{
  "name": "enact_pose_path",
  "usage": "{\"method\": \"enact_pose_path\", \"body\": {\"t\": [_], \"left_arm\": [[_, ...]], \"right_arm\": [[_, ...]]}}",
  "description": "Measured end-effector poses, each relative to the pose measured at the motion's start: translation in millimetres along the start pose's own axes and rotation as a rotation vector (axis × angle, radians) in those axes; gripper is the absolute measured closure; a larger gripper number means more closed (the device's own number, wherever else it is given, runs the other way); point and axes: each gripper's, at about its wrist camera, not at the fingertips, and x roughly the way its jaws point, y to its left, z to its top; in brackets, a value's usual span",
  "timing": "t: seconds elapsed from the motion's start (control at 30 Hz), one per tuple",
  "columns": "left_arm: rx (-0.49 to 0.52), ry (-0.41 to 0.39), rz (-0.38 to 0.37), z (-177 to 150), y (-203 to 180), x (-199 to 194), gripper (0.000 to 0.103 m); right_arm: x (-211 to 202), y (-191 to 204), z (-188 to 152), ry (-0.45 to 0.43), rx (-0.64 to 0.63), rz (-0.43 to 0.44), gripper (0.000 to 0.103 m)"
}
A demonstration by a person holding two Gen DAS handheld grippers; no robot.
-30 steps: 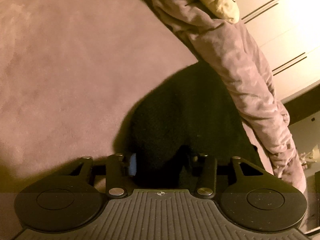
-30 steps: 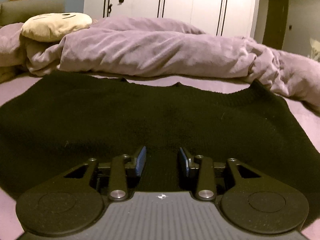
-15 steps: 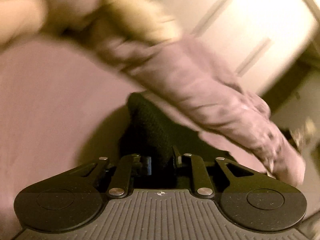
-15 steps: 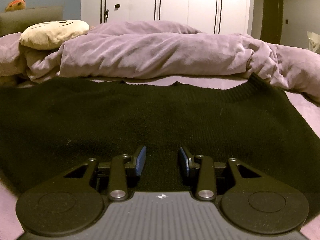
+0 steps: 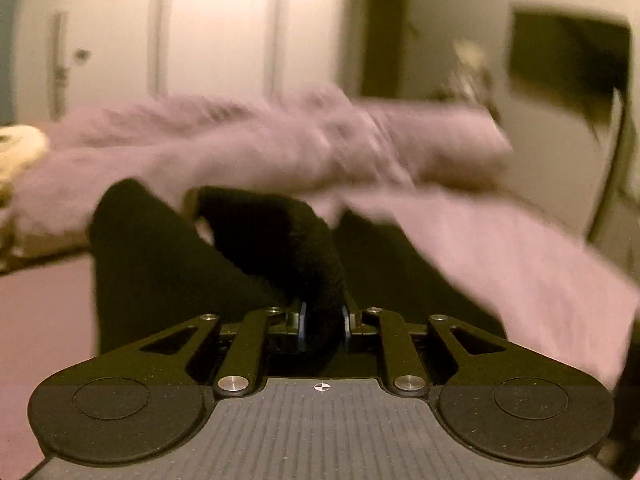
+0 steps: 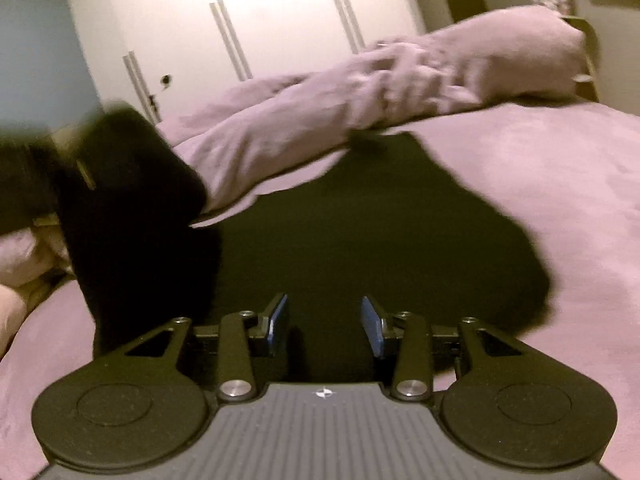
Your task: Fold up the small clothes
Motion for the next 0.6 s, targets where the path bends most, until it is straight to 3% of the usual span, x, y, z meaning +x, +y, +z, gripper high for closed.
{"method": "enact_pose_path", "body": {"t": [0.1,0.17,0.2,0.33,0.4,0.5,0.6], "left_arm": [[0.145,0.097,-0.011,-30,-28,26,0.081],[0.215,0.102,0.02,-44,-40,27,0.072],[0.211,0.092,0.021,-46,-39,24,0.061],[0.053,0.048,-0.039,-48,-17,-20,0.033],[-0.024,0.05,-0.02,-48,-3,-37,0.019],[-0.136,0.06,0.052,-62,26,-67,0.019],[-0.2,0.076,0.132,-72,53,-78,0.019]], "right_arm": [[-9,-25,2,-0.002,0.009,-0.026,0.061],[-14,-37,5,-0.008,0.019,-0.028,0.057],[-16,-39,6,-0.011,0.025,-0.026,0.055],[-19,-40,18,-0.029,0.07,0.039,0.052],[-17,-33,28,-0.038,0.078,0.089,0.052],[-2,-9,41,-0.016,0.071,0.175,0.051],[31,17,54,0.091,0.092,0.296,0.048]]}}
